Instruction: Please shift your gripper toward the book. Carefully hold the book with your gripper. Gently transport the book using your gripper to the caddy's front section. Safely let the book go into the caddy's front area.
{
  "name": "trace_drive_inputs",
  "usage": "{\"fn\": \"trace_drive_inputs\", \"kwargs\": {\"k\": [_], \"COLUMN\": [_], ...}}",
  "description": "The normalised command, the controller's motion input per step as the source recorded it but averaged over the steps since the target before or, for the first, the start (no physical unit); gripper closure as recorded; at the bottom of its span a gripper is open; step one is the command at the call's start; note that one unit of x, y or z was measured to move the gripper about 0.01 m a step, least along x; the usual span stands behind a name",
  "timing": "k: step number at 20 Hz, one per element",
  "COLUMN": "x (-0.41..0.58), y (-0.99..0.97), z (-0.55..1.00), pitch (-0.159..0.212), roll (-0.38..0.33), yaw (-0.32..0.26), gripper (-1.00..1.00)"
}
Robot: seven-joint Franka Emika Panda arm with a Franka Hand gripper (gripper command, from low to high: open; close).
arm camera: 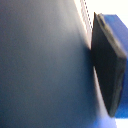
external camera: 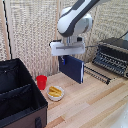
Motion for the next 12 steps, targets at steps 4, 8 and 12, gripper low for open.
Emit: {"fn": "trace_drive_inputs", "kwargs": {"k": [4,8,12], "x": [-0.010,-0.128,-0.131], "y": [0.17,0.30,0.38], "z": [0.73,0.61,0.60], "pitch": [0.074,0.000,0.000], "roll": [0.071,0.097,0.102], "yaw": [-0.107,-0.147,-0.130], "gripper": [1.00,1.00,1.00]}}
